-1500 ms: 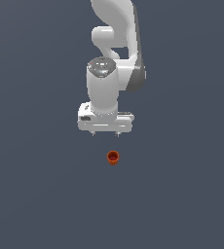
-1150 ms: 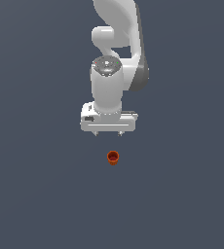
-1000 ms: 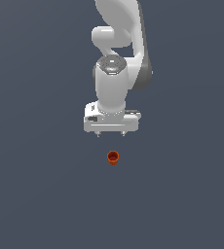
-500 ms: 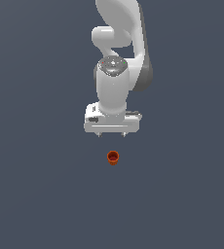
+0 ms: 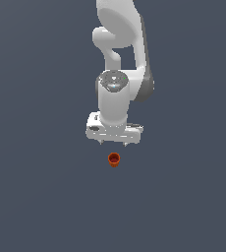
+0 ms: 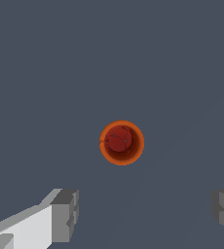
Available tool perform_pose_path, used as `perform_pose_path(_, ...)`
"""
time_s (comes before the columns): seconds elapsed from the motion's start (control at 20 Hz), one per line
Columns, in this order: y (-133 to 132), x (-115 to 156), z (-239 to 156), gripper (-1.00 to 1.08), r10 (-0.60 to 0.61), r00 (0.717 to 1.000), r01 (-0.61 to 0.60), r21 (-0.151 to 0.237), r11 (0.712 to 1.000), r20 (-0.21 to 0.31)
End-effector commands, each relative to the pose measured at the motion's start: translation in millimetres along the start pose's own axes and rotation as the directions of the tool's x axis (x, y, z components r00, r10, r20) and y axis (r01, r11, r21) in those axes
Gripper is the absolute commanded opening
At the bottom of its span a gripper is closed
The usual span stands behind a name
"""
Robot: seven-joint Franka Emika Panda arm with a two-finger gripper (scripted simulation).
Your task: Pick up the object and move it to a goal position.
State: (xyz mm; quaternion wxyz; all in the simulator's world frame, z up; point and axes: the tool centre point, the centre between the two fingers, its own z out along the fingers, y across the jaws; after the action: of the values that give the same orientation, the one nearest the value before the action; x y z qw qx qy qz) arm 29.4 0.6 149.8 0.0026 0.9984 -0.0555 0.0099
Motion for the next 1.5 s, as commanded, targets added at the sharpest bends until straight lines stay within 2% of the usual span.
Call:
perform_pose_path(0.0, -2, 5, 11, 1.00, 0.056, 0.998, -0.056, 0.002, 0.998, 0.005)
perform_pose_path(0.3, -5, 16, 39, 1.00, 0.188, 0.982, -0.188, 0.002, 0.982, 0.014)
perform_pose_path(0.6, -7, 22, 56, 1.00, 0.266, 0.964, -0.266, -0.001, 0.964, 0.019)
perform_pose_path(1.1, -8, 24, 65, 1.00, 0.287, 0.958, -0.287, -0.002, 0.958, 0.021)
perform_pose_path(1.45, -7, 22, 97, 1.00, 0.290, 0.957, -0.290, -0.002, 0.957, 0.020)
